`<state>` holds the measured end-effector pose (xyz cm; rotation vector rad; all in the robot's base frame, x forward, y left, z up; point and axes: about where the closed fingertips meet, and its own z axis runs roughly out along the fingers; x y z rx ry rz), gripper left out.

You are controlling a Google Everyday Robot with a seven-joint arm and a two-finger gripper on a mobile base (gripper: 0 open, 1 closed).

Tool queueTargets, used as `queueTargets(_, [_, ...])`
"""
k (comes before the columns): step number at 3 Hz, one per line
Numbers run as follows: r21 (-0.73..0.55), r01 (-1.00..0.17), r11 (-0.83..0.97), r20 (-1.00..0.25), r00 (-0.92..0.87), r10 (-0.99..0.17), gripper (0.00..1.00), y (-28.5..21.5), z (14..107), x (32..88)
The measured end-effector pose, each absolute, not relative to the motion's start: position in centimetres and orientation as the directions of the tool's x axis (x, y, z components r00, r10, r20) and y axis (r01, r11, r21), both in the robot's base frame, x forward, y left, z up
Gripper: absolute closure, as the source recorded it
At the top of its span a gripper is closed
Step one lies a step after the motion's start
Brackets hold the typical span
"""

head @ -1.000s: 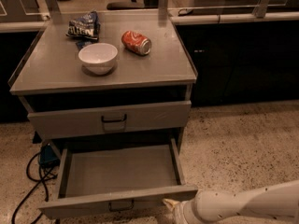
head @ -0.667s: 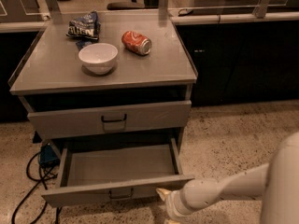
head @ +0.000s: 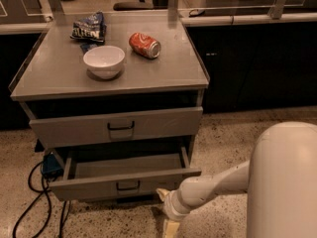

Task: Close middle drawer

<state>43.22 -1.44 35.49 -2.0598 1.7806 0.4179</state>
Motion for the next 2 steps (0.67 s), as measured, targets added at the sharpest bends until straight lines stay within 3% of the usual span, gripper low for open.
queueTargets(2, [-0.131,-0.987,-0.097,-0.447,0.147,-0.883,0.0,-1.9,33.9,48.5])
